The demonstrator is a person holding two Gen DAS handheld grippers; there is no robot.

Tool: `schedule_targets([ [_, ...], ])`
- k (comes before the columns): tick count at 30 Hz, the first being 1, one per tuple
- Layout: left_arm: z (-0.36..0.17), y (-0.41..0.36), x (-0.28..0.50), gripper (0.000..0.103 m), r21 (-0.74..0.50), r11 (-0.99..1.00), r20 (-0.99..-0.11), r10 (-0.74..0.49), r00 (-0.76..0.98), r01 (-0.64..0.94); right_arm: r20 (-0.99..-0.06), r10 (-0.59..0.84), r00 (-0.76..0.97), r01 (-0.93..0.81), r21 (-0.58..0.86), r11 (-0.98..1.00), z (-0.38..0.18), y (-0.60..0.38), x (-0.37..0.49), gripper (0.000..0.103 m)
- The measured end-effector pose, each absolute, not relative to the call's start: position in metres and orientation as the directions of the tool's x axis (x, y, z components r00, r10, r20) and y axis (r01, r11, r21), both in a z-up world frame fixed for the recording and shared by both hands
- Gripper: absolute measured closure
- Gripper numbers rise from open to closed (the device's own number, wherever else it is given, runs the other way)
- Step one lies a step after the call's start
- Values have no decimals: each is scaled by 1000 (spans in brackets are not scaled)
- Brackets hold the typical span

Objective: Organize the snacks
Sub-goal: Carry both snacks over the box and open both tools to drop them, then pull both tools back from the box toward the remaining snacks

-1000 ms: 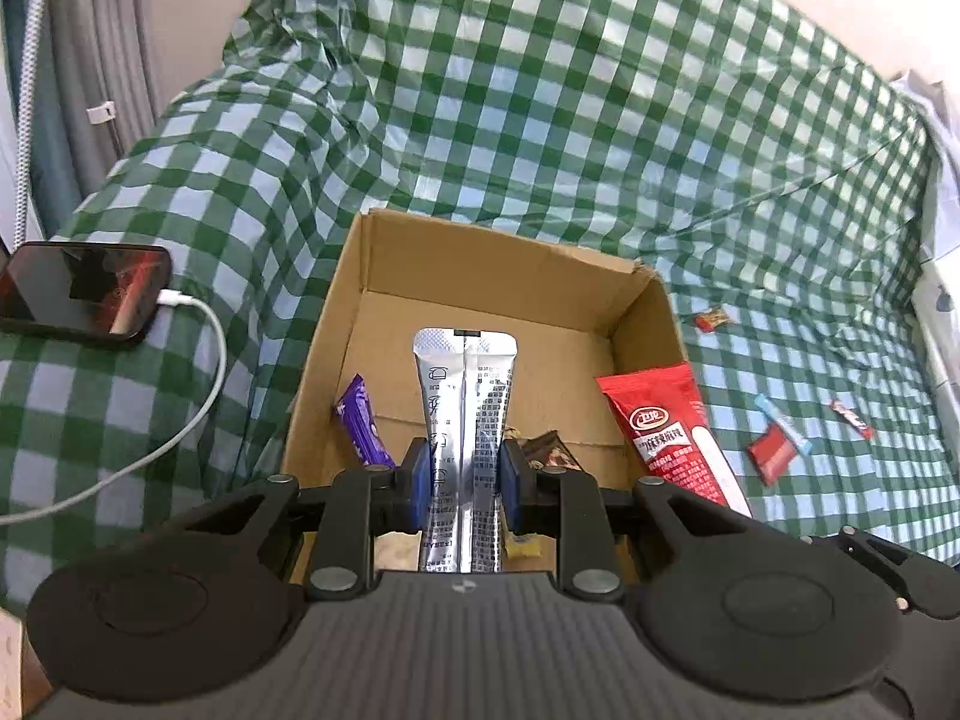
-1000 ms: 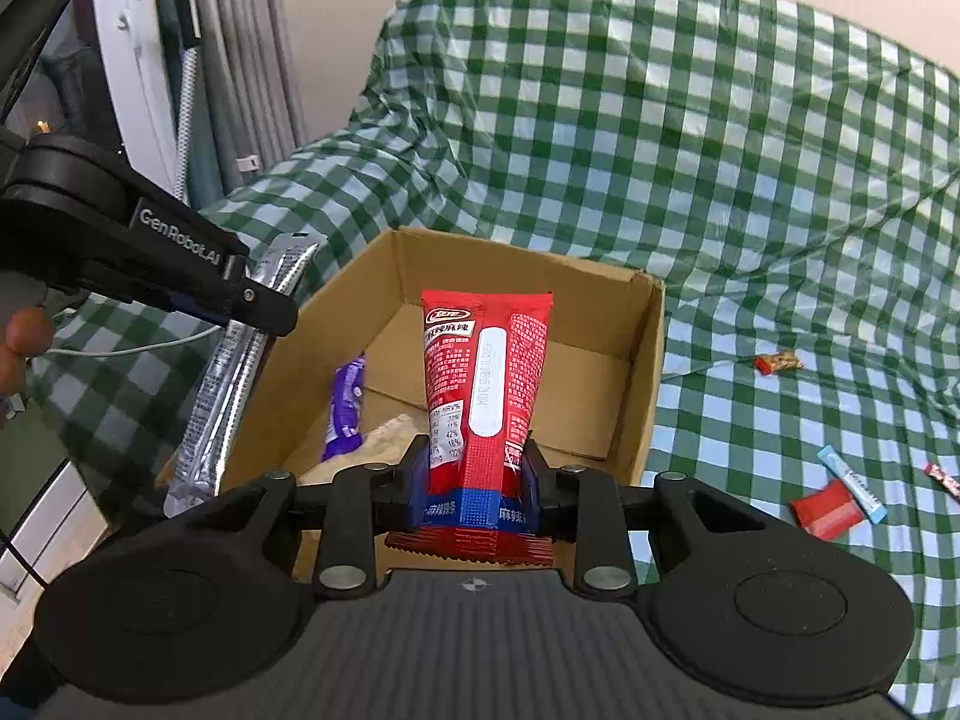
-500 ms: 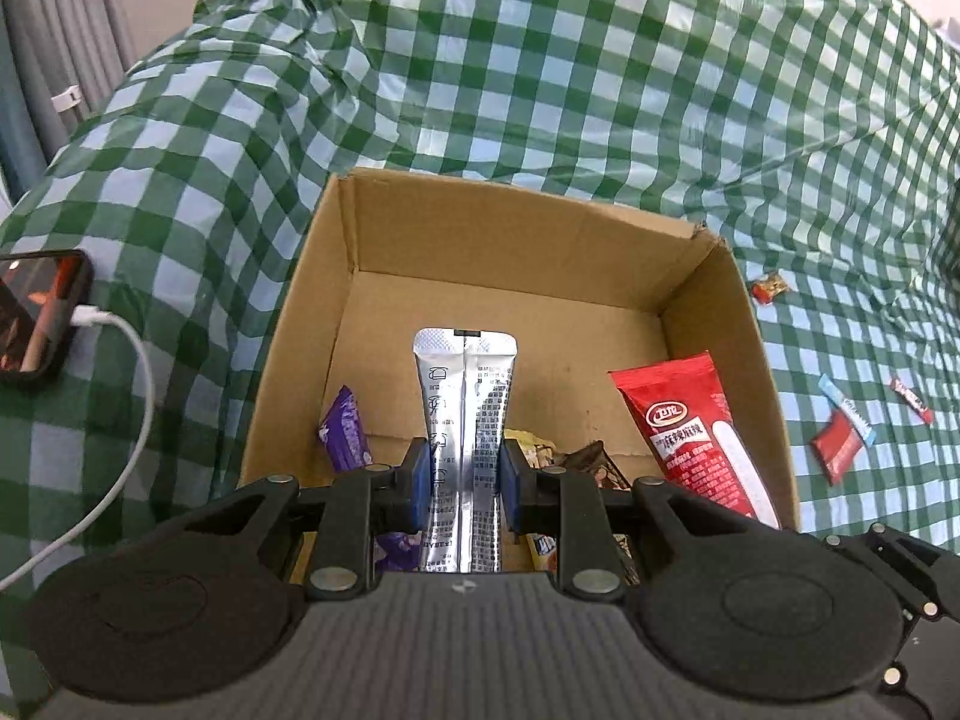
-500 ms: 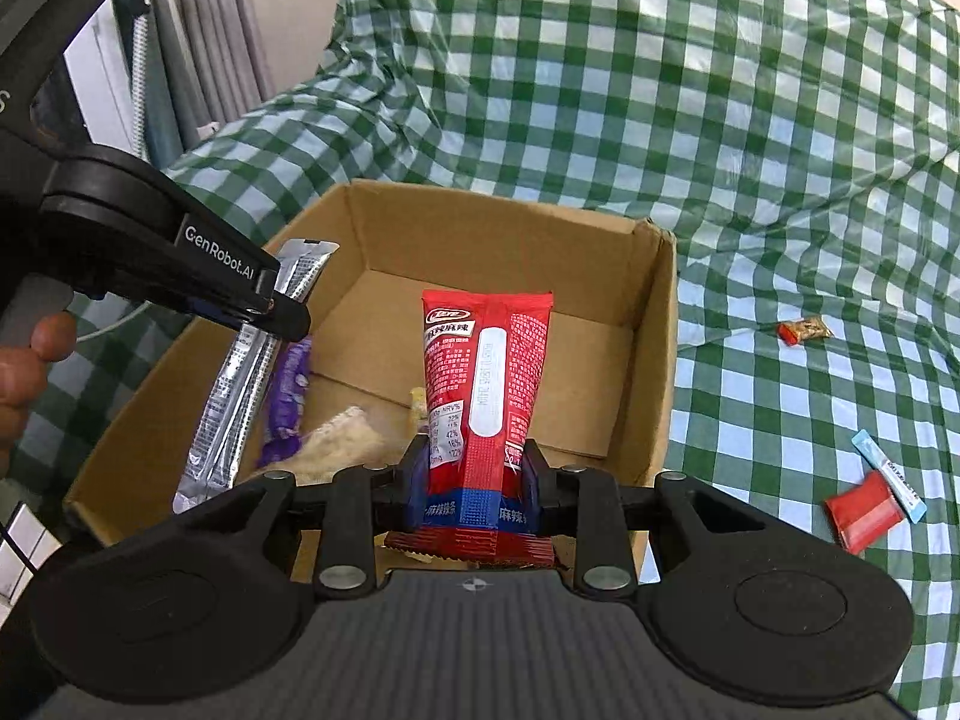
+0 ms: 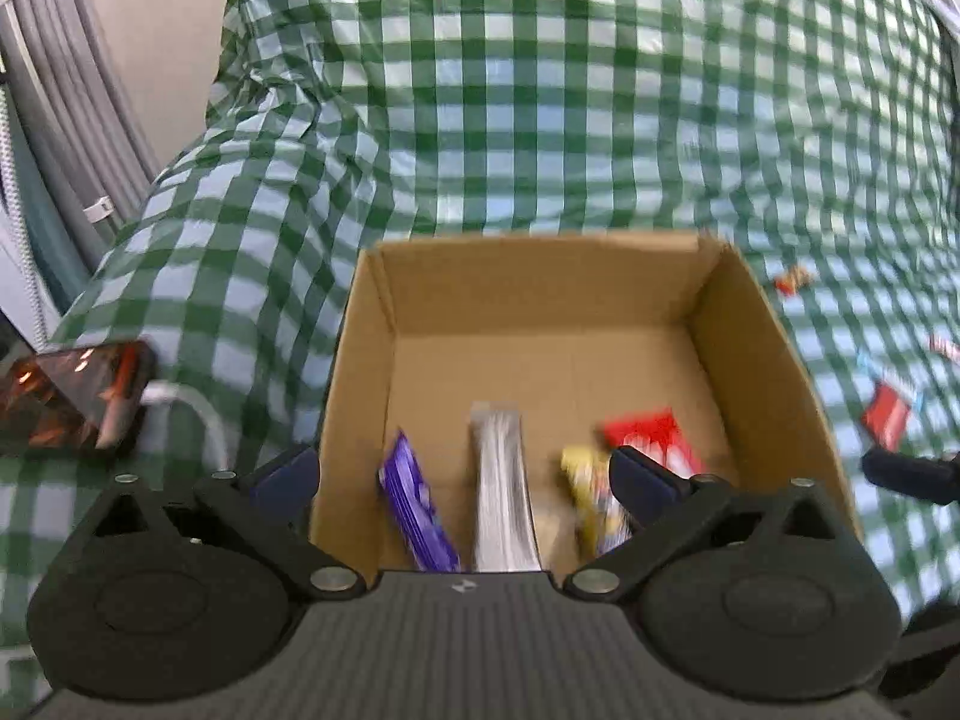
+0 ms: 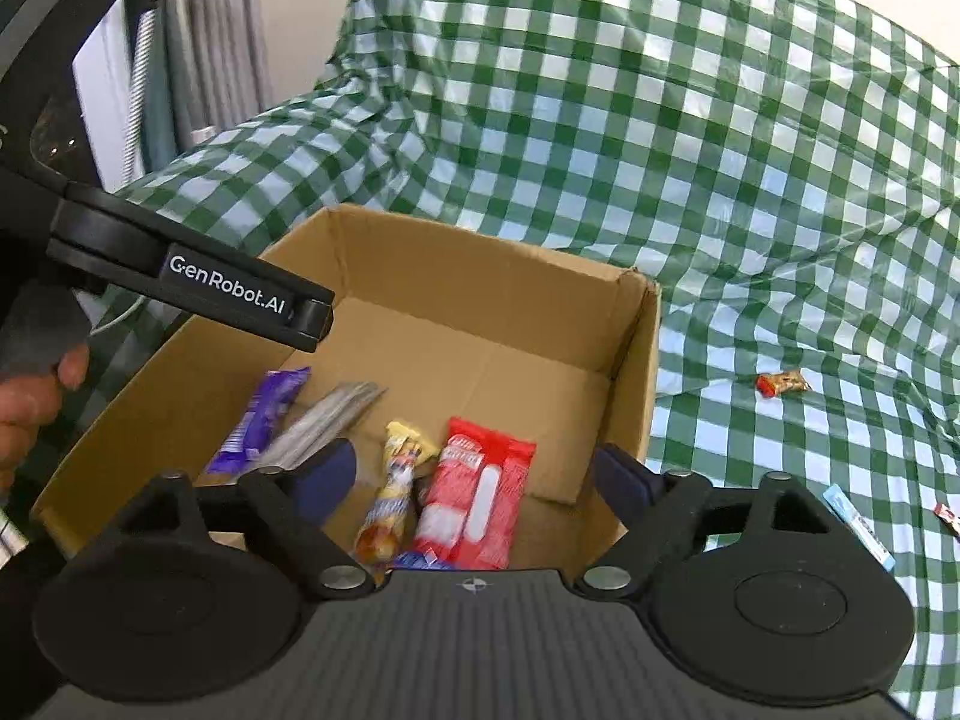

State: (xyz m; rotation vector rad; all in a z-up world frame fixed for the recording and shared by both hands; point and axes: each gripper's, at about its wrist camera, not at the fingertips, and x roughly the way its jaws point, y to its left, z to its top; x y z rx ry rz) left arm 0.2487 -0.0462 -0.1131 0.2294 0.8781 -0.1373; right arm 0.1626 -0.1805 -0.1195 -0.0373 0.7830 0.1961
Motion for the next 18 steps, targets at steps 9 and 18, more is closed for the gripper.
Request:
schedule_targets([
  [9, -99, -19, 148, 0, 122, 982, -811, 17, 585, 141, -744, 189, 641, -154, 116, 981, -99, -166, 82, 8],
  [18, -65, -9, 79, 0, 141, 982, -752, 23, 658, 126, -674, 169, 719, -141, 97, 985, -64, -160, 14, 6],
])
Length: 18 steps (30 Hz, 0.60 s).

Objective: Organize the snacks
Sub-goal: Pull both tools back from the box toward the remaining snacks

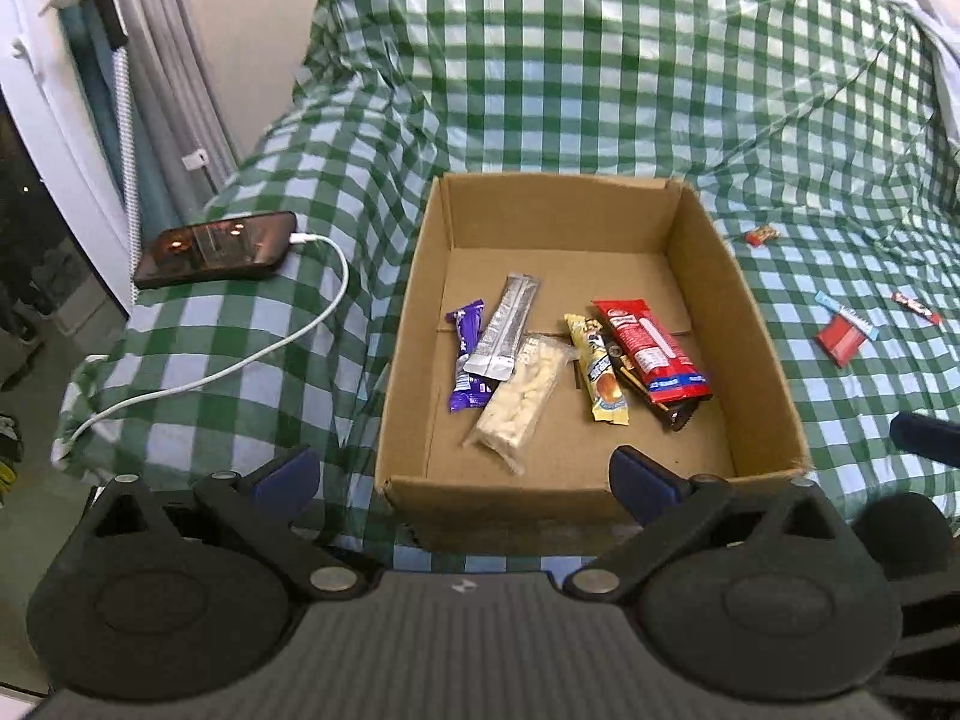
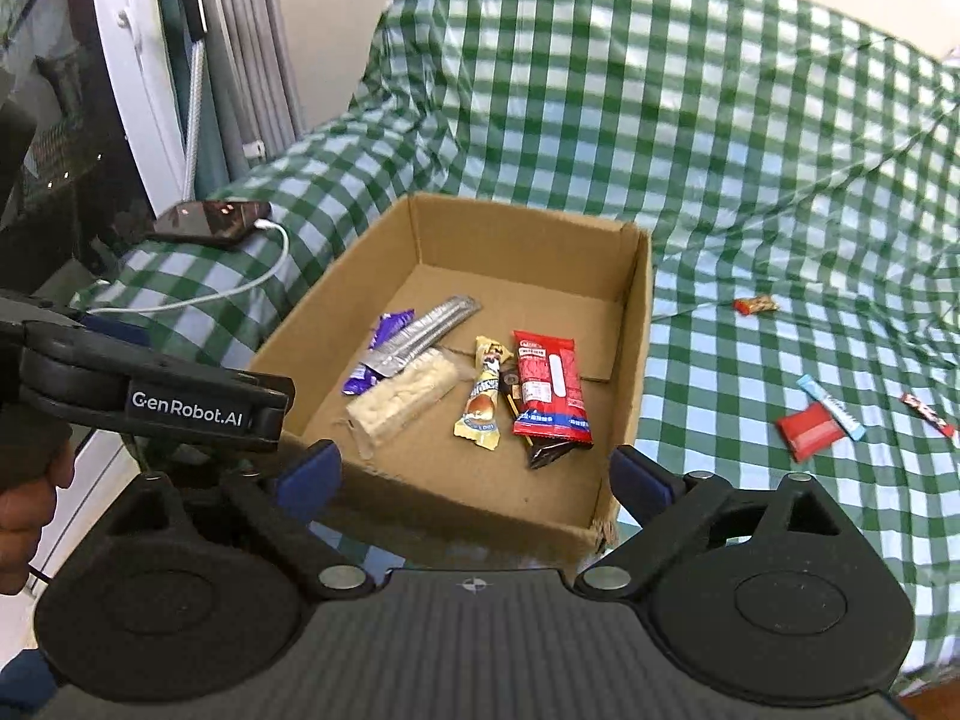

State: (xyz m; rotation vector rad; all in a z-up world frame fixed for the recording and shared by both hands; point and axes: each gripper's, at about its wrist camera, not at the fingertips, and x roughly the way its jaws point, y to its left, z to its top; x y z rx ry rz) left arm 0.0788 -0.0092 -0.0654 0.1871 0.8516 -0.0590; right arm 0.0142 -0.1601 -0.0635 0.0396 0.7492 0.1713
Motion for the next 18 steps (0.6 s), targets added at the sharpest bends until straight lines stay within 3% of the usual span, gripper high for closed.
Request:
schedule_targets([
  [18, -28, -17, 7, 0, 162, 978, -660, 9, 751, 131, -560, 134, 818, -118, 65, 991, -31, -168, -60, 4],
])
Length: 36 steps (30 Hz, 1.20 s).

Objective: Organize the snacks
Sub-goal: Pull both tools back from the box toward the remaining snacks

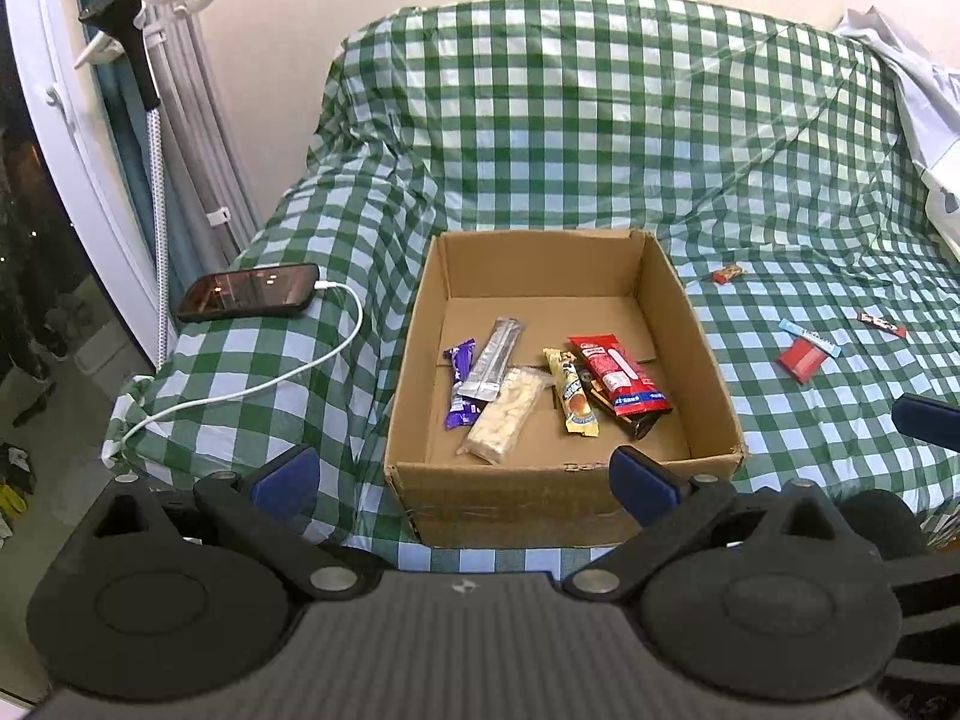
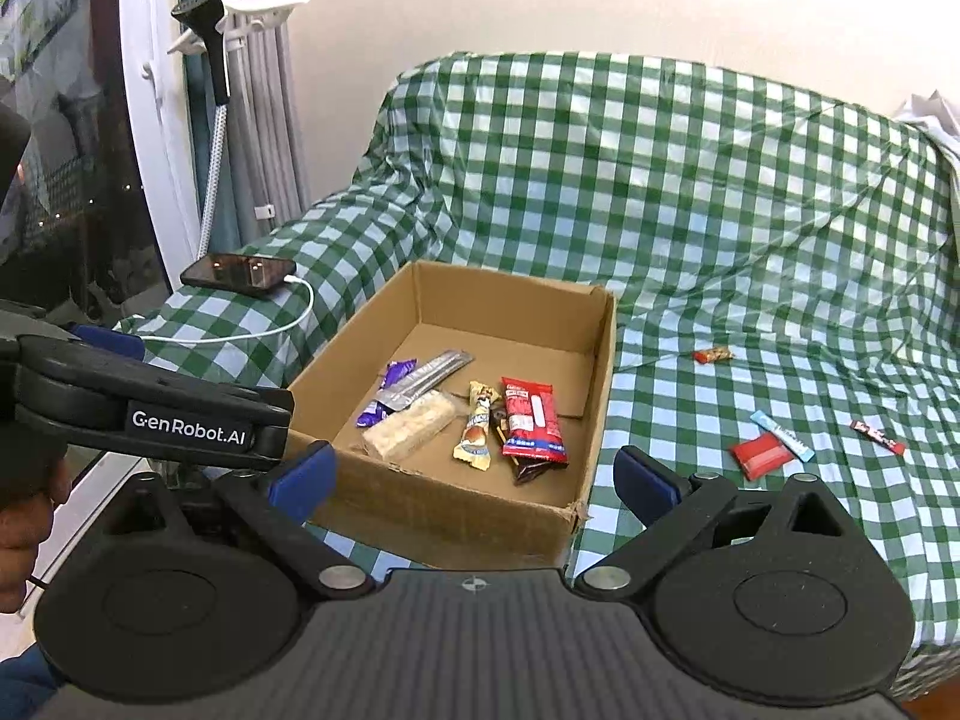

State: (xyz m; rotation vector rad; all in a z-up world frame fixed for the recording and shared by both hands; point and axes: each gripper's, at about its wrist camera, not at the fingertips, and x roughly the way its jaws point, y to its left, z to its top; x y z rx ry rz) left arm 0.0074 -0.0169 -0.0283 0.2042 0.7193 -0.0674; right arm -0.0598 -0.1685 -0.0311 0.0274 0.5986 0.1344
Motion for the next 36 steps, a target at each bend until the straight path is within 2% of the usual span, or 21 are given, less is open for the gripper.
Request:
schedule_targets([
  [18, -20, -16, -8, 0, 173, 977, -635, 13, 772, 126, -538, 133, 833, -120, 59, 991, -25, -167, -73, 4],
  [36, -31, -24, 11, 0, 187, 971, -684, 20, 729, 149, -569, 133, 812, -104, 83, 991, -32, -178, -63, 4],
])
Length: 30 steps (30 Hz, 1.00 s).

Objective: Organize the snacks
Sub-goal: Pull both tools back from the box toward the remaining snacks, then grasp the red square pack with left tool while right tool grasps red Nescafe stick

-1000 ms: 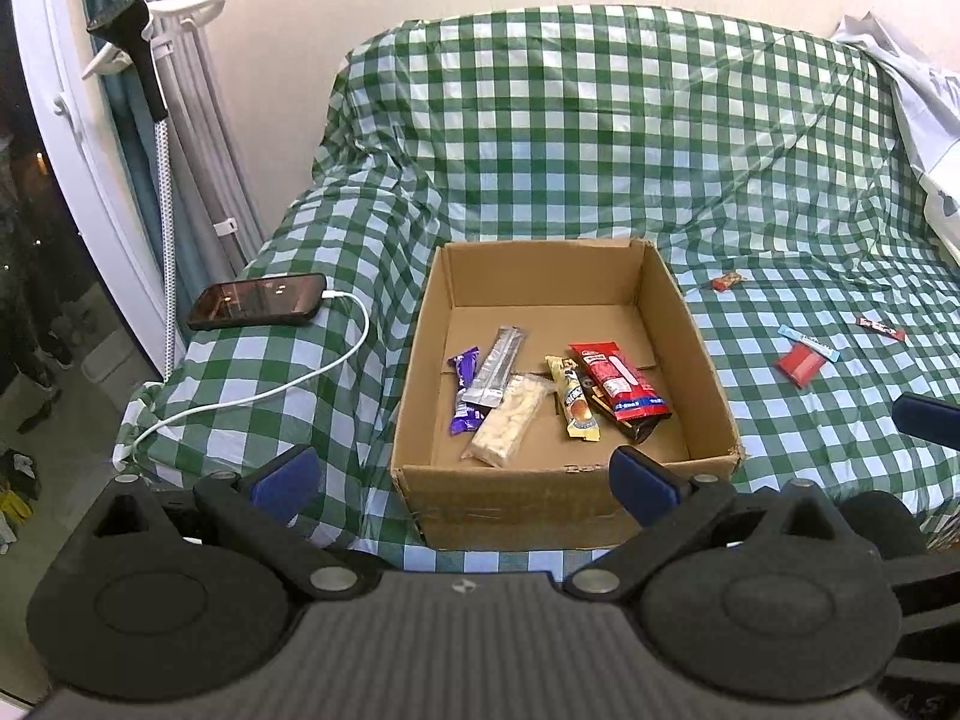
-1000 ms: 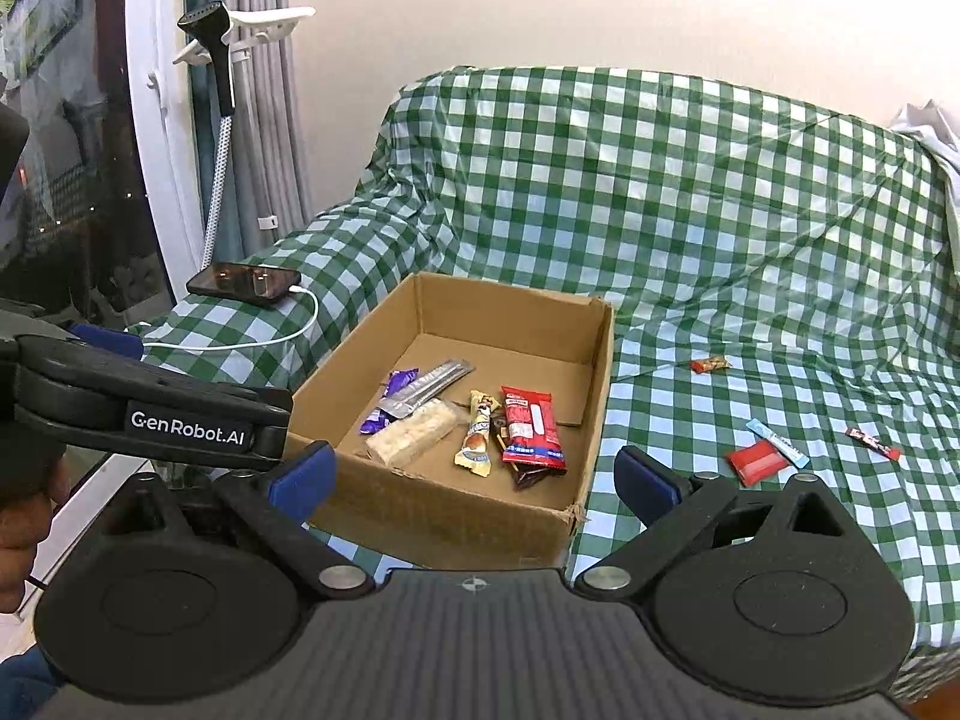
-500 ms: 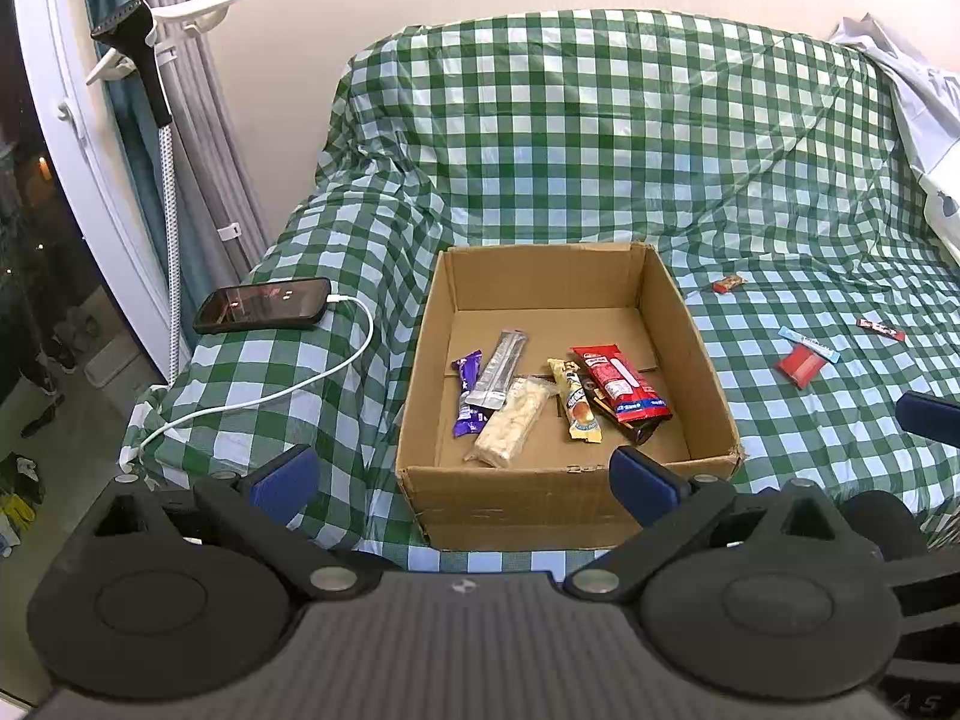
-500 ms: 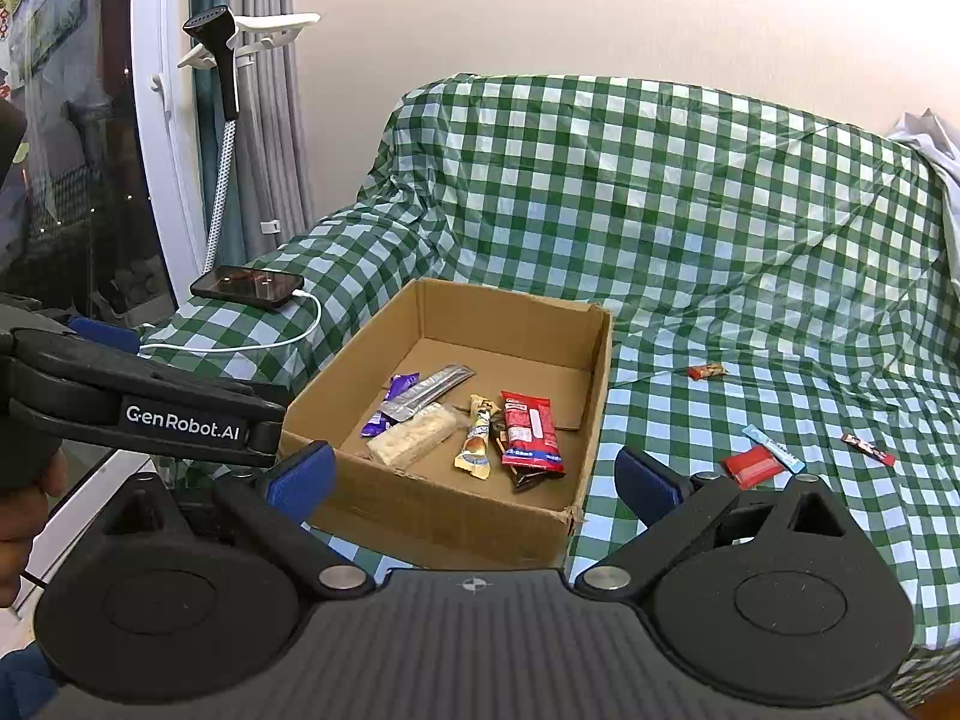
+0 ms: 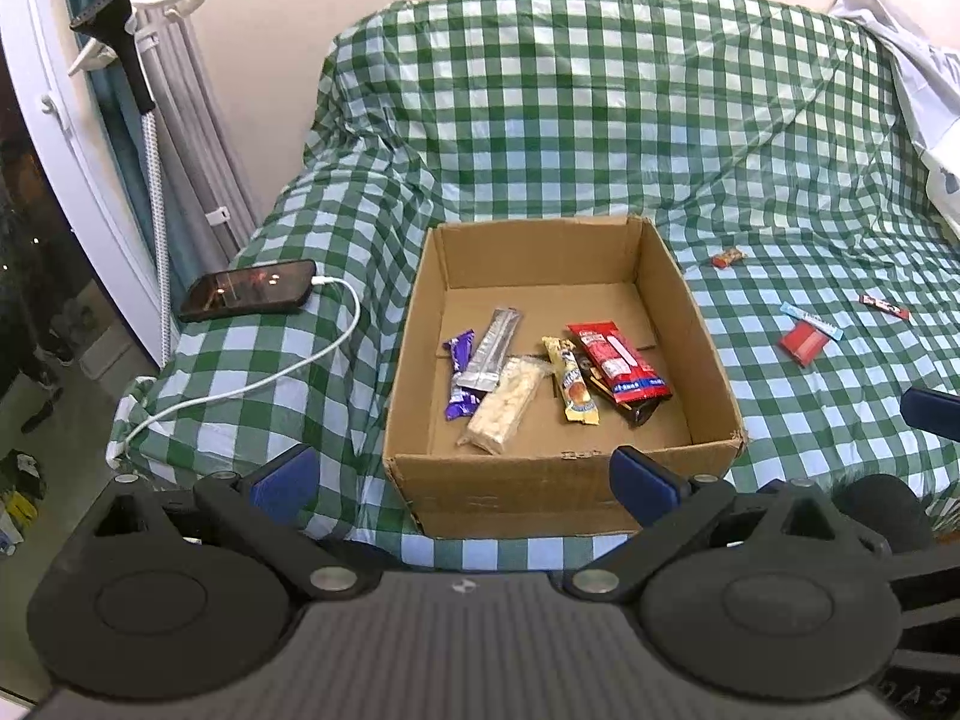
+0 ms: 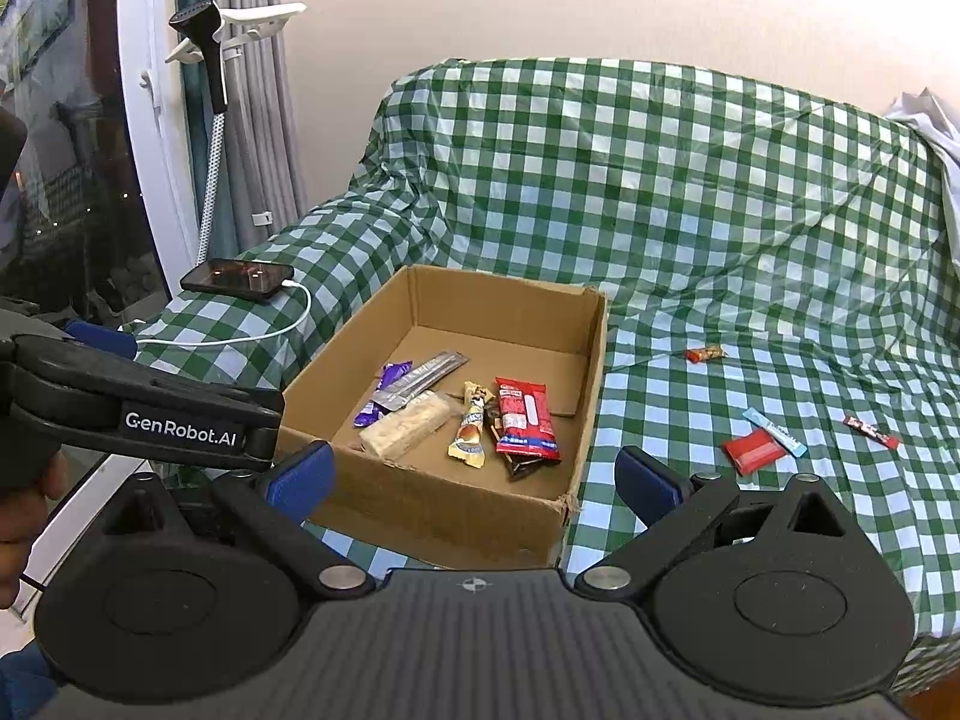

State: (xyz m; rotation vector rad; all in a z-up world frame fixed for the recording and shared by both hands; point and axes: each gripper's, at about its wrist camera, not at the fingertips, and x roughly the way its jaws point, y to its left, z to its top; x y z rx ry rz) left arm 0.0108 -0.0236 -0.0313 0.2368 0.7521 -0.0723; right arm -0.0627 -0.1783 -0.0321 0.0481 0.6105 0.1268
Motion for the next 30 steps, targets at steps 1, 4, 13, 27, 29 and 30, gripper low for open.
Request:
schedule_targets([
  [1, -33, -25, 14, 0, 184, 971, -692, 17, 721, 153, -572, 133, 809, -102, 86, 991, -33, -180, -60, 4],
  [4, -37, -29, 21, 0, 182, 970, -712, 16, 702, 163, -584, 134, 801, -95, 96, 991, -38, -186, -55, 4],
  [13, -49, -62, 48, 0, 202, 956, -758, 14, 652, 214, -616, 108, 780, -32, 133, 991, -52, -215, -39, 4],
  [27, -62, -169, 102, 0, 211, 904, -803, -56, 593, 371, -667, -43, 744, 207, 168, 964, -87, -310, -19, 4],
  [29, -65, -192, 116, 0, 214, 890, -808, -69, 585, 402, -679, -75, 731, 254, 168, 952, -94, -330, -16, 4],
  [30, -67, -203, 122, 0, 213, 883, -810, -79, 581, 417, -683, -93, 725, 275, 164, 947, -98, -340, -13, 4],
])
